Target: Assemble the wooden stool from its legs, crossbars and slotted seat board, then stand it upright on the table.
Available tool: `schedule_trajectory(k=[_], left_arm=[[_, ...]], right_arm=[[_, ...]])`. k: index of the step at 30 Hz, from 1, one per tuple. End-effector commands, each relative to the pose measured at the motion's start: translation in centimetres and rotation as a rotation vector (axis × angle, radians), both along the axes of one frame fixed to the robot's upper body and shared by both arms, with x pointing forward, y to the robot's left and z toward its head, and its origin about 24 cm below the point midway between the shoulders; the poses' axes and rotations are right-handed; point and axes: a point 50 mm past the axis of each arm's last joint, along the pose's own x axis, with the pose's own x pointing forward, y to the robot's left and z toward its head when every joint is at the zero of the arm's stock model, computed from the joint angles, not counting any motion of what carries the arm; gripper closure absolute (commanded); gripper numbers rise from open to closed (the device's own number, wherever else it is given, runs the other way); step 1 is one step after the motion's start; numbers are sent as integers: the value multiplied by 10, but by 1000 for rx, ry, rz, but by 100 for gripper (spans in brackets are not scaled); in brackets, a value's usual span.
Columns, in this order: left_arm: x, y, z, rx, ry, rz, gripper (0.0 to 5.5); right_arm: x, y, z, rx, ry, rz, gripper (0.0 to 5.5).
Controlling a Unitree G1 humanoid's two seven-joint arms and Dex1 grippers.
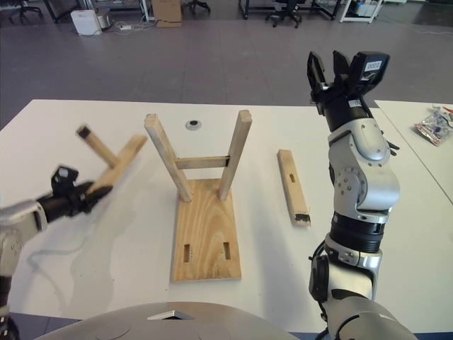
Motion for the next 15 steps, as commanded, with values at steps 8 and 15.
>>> schedule_trajectory(k=[8,15], left_arm=[[22,-67,137,-401,-424,-568,347],[-1,-102,151,-635,-293,-886,347]], right_arm=[[-20,63,69,375,-77,908,250],[-27,73,64,439,-2,1191,165]])
